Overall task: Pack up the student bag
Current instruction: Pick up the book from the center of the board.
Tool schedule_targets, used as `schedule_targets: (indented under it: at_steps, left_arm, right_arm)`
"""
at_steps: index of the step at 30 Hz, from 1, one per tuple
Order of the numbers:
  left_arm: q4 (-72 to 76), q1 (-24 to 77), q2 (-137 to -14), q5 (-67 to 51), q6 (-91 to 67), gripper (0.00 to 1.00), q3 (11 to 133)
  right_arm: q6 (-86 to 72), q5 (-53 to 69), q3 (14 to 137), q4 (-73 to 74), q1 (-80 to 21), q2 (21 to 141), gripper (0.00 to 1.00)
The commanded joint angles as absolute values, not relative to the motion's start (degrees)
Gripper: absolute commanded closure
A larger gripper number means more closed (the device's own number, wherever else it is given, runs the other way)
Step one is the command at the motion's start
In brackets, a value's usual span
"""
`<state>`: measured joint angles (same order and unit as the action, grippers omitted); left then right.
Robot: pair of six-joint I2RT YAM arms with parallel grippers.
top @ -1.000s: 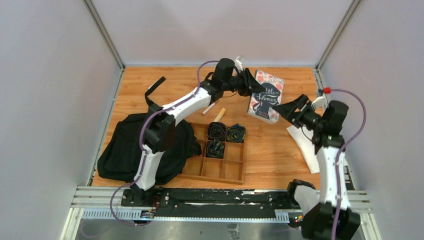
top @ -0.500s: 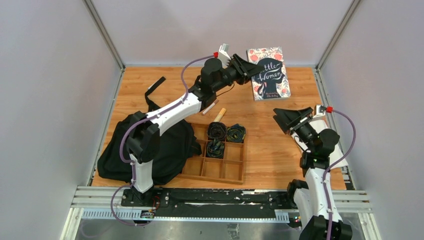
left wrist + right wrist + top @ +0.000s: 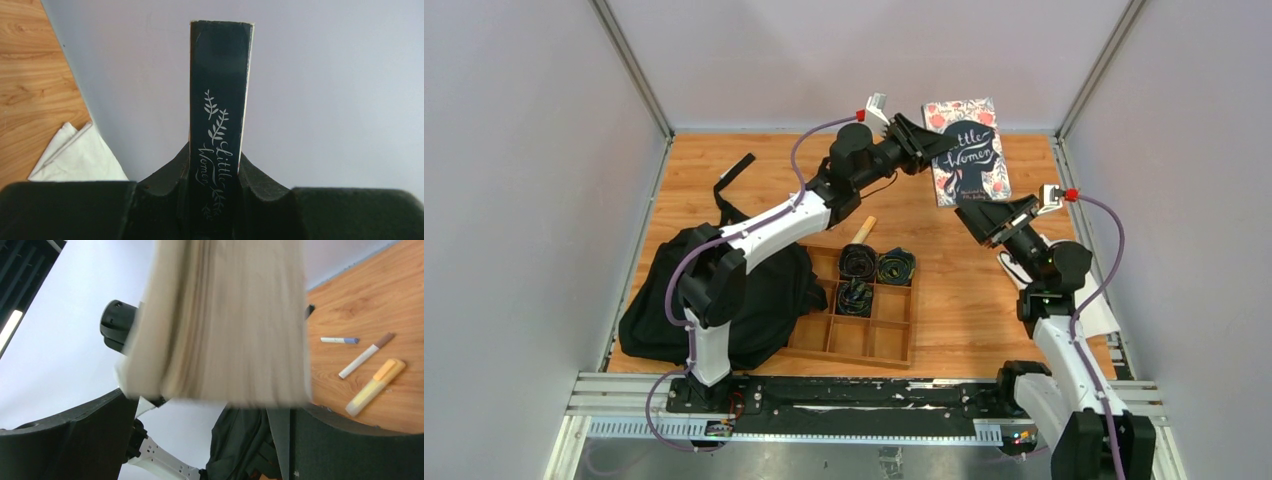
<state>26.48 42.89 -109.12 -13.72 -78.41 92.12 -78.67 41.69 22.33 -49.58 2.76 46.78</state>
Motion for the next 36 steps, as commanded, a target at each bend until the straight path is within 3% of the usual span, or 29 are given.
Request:
schedule_targets:
  at_steps: [1, 5, 7, 10, 11, 12, 13, 16, 18, 27, 31, 36]
  left_arm:
    - [34.1, 44.1, -106.4, -12.6, -79.2, 1.0, 91.2]
    - [37.4, 43.9, -105.7, -11.4, -79.8, 1.0, 88.5]
    - [38.3, 43.9, -105.7, -11.7, -80.4, 1.0, 88.3]
    - [38.2, 43.9, -105.2, -11.1, -80.5, 1.0, 87.2]
    - [38.3, 43.9, -105.0, -10.8, -80.2, 1.0, 86.8]
    - [38.2, 43.9, -104.7, -10.7, -79.9, 1.0, 86.6]
    - [38.2, 43.9, -104.3, -10.8, -79.3, 0.94, 86.6]
    - [36.2, 43.3, -103.3, -12.0, -78.2, 0.4, 86.6]
    - [35.6, 41.7, -102.0, -14.6, -76.7, 0.21, 85.9]
    - [31.7, 18.0, -88.3, -46.5, -72.4, 0.13, 68.4]
    - [24.1, 17.1, -81.8, -53.7, -65.0, 0.13, 64.2]
    - [-1.7, 17.1, -78.2, -54.3, -46.9, 0.11, 66.8]
  right_arm:
    - [-79.2, 38.7, 26.4, -58.8, 0.9, 49.9, 0.02]
    - [-80.2, 36.7, 28.5, -60.5, 0.9, 53.0, 0.05]
    - [-81.2, 34.9, 28.8, -60.6, 0.9, 54.3, 0.14]
    - [-83.2, 34.3, 29.5, -63.1, 0.9, 57.3, 0.44]
    - [-84.1, 34.6, 29.7, -64.7, 0.9, 58.4, 0.58]
    - [-85.0, 35.1, 29.8, -66.2, 0.9, 59.4, 0.85]
    - [-85.8, 35.5, 29.9, -66.8, 0.9, 60.2, 0.98]
    - [-86.2, 35.8, 29.3, -66.8, 1.0, 61.0, 1.0]
    - [-85.4, 36.9, 29.1, -65.8, 1.4, 60.6, 1.0]
    - [-67.5, 67.2, 41.2, -40.7, 4.4, 59.8, 1.0]
    - [-54.0, 70.7, 45.6, -24.2, 3.4, 58.0, 1.0]
    - [-51.8, 74.1, 47.4, -23.0, 0.6, 57.9, 1.0]
